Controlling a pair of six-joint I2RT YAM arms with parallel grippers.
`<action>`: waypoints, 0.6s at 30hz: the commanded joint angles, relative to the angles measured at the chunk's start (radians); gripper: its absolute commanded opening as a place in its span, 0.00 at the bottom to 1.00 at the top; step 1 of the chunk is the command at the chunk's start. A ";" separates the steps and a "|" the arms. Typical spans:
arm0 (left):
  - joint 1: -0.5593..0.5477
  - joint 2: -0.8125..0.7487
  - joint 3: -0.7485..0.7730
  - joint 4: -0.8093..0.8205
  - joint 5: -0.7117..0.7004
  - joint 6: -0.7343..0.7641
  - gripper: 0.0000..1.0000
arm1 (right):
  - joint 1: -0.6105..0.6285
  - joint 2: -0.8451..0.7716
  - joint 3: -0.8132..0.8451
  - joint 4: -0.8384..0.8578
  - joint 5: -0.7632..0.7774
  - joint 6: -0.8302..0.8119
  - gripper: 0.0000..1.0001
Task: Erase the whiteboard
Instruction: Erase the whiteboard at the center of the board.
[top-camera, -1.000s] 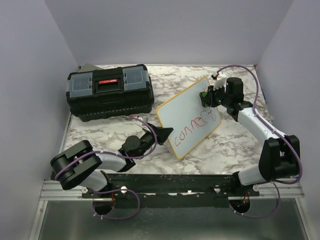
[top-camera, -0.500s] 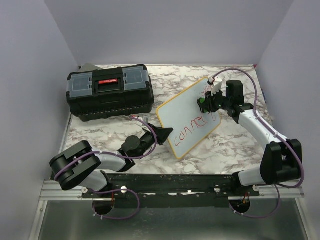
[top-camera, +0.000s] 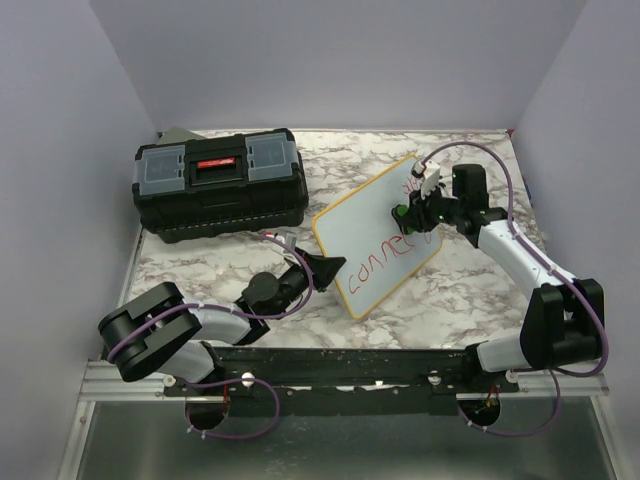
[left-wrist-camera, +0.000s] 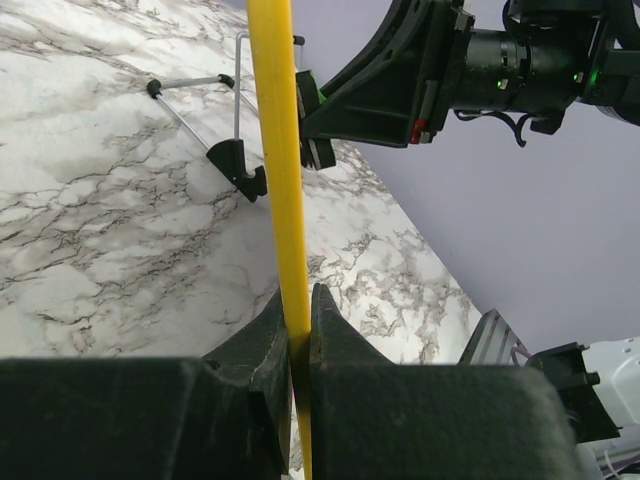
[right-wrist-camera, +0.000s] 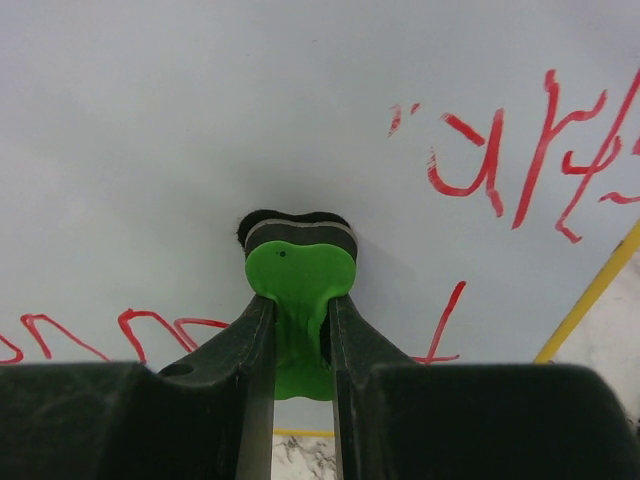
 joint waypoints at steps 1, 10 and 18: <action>-0.022 -0.005 -0.003 0.064 0.124 0.024 0.00 | 0.004 -0.007 0.016 0.092 0.121 0.063 0.01; -0.022 0.002 -0.003 0.077 0.126 0.025 0.00 | 0.004 0.030 0.039 -0.053 -0.013 -0.045 0.01; -0.021 -0.016 0.002 0.052 0.127 0.037 0.00 | 0.004 0.028 -0.007 0.024 0.149 0.038 0.01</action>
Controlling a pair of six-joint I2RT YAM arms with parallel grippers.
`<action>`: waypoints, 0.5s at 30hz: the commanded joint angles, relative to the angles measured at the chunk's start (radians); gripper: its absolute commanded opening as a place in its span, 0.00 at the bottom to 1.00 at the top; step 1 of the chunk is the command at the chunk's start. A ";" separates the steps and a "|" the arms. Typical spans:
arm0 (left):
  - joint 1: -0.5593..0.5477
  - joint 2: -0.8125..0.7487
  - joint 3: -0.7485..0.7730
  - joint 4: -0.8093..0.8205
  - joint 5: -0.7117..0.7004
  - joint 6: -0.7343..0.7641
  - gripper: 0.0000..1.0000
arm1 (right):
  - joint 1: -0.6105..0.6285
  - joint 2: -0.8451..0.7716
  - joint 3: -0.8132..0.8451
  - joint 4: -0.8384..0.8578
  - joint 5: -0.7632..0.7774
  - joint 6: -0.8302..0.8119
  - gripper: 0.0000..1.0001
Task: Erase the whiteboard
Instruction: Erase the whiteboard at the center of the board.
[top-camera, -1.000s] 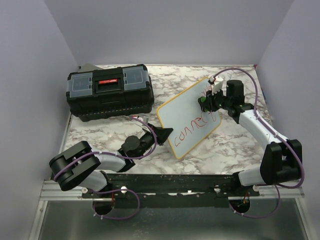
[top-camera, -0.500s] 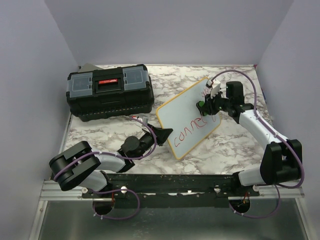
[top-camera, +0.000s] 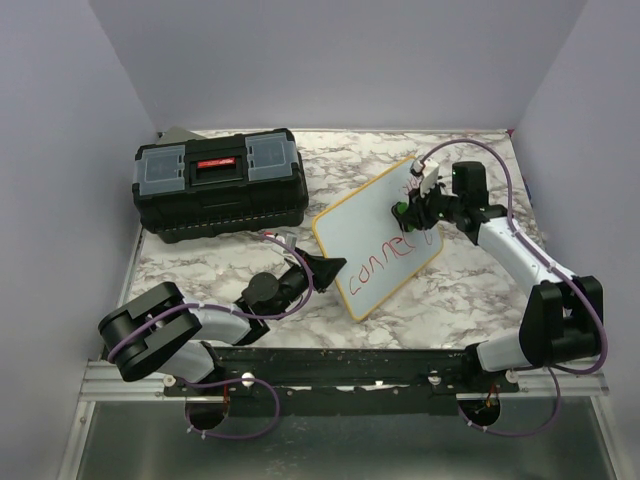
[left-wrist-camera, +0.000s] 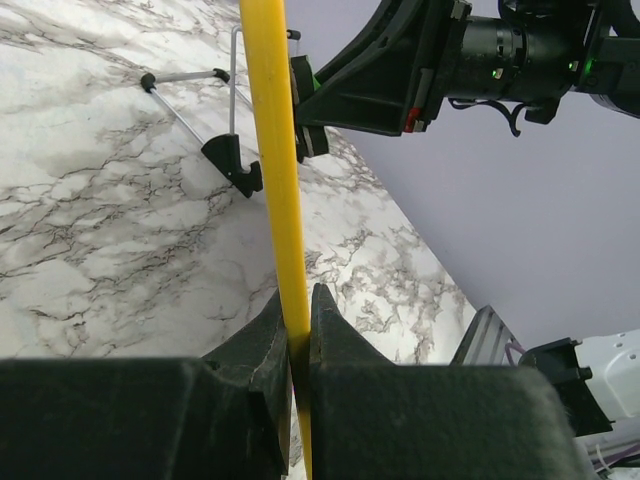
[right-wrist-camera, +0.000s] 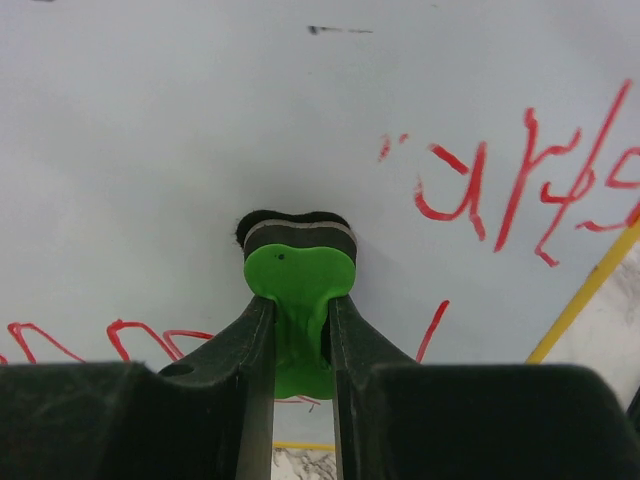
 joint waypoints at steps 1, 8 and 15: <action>-0.021 -0.019 0.005 0.048 0.114 0.046 0.00 | 0.005 0.002 -0.032 0.073 0.219 0.124 0.01; -0.021 -0.045 0.000 0.030 0.109 0.056 0.00 | 0.003 -0.001 -0.031 0.102 0.311 0.164 0.01; -0.021 -0.030 0.007 0.037 0.115 0.057 0.00 | 0.006 0.011 -0.072 -0.038 -0.109 0.013 0.01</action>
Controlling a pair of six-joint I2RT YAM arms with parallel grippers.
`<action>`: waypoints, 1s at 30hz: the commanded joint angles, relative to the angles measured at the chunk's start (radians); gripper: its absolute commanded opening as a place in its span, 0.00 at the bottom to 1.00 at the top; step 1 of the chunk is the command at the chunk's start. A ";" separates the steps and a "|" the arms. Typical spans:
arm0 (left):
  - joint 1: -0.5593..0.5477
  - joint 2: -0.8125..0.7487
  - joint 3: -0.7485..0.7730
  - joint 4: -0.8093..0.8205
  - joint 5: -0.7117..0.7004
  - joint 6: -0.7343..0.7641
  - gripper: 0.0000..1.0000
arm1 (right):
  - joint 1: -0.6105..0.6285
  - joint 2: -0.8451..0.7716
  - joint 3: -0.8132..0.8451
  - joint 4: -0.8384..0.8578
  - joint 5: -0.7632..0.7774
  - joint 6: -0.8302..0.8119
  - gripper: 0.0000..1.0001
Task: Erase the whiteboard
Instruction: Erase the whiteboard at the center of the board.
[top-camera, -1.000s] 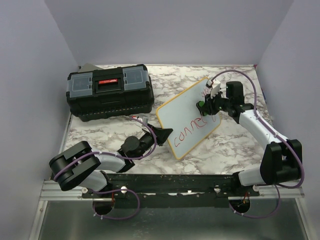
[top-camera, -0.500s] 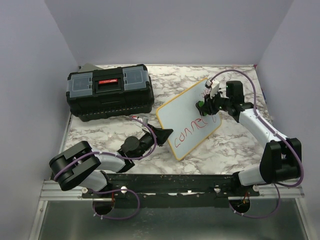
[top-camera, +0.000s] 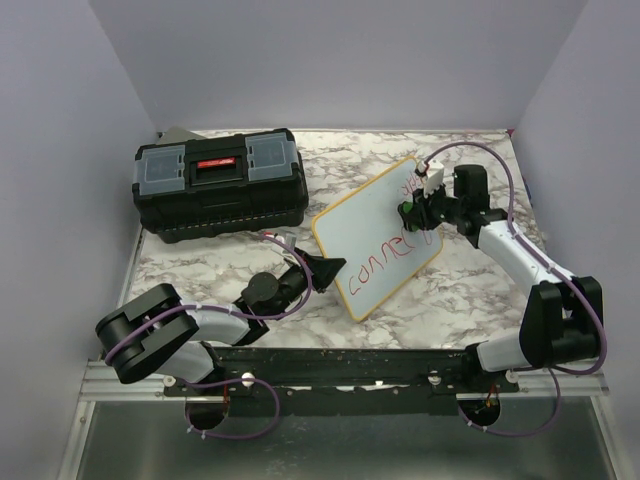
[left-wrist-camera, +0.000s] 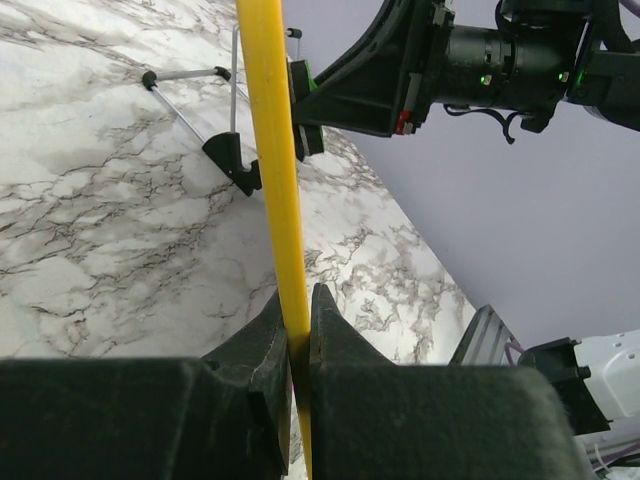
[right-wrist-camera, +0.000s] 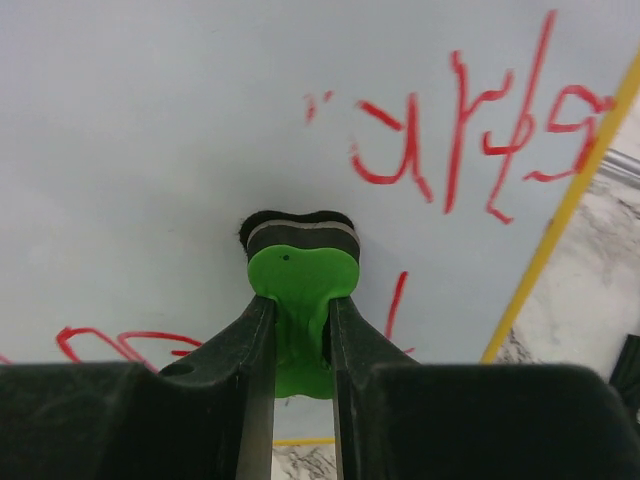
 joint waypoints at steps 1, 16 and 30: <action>-0.021 -0.008 0.009 0.064 0.115 0.057 0.00 | 0.014 0.020 -0.031 -0.100 -0.273 -0.056 0.01; -0.021 -0.009 0.011 0.055 0.116 0.053 0.00 | 0.012 0.017 0.019 0.142 0.144 0.184 0.01; -0.021 0.018 0.015 0.079 0.140 0.041 0.00 | 0.015 0.018 0.078 0.154 -0.088 0.173 0.01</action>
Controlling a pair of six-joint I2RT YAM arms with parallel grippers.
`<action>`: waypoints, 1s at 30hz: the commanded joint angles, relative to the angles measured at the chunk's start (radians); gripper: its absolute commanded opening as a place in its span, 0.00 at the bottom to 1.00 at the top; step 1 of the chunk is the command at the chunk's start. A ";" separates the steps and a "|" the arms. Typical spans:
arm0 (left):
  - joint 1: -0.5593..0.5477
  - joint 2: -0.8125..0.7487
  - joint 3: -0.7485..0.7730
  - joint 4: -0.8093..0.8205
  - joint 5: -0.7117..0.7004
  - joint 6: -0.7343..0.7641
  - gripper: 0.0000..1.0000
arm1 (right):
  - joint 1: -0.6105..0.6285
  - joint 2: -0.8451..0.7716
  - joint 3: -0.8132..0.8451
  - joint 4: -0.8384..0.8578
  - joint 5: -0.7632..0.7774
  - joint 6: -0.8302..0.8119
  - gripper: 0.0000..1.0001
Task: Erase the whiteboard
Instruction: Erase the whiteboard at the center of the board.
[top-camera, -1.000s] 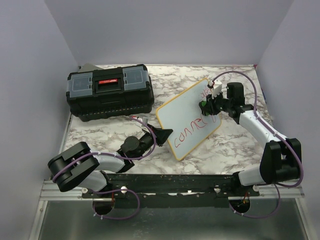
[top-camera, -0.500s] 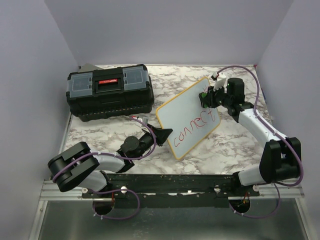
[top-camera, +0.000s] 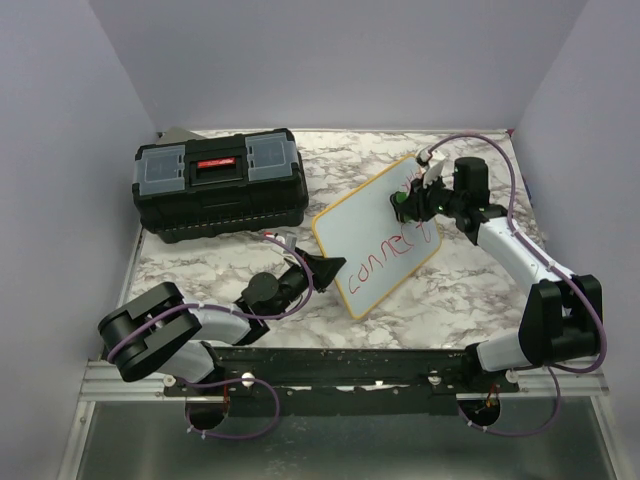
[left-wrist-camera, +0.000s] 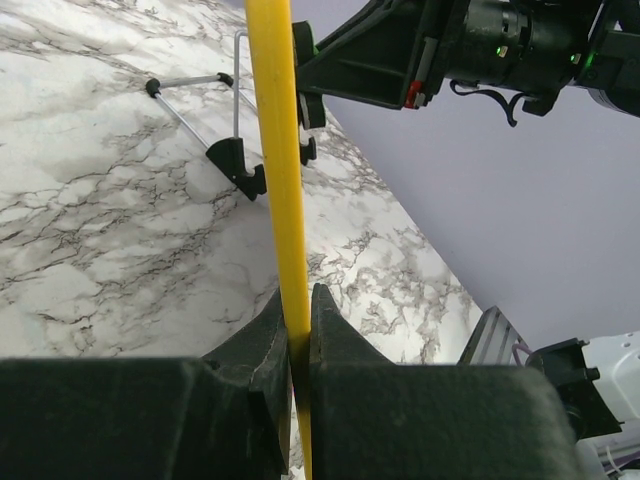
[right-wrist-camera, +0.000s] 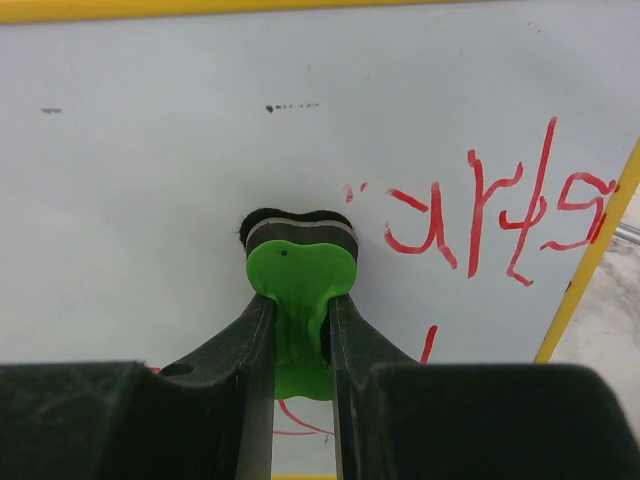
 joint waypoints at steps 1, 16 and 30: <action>-0.022 0.000 0.015 0.053 0.143 0.025 0.00 | 0.011 0.013 0.058 0.107 0.112 0.116 0.01; -0.022 -0.036 0.008 0.020 0.136 0.044 0.00 | 0.005 -0.043 -0.057 -0.117 -0.111 -0.167 0.01; -0.022 -0.043 0.023 0.001 0.139 0.041 0.00 | -0.002 0.072 0.100 0.071 0.267 0.073 0.01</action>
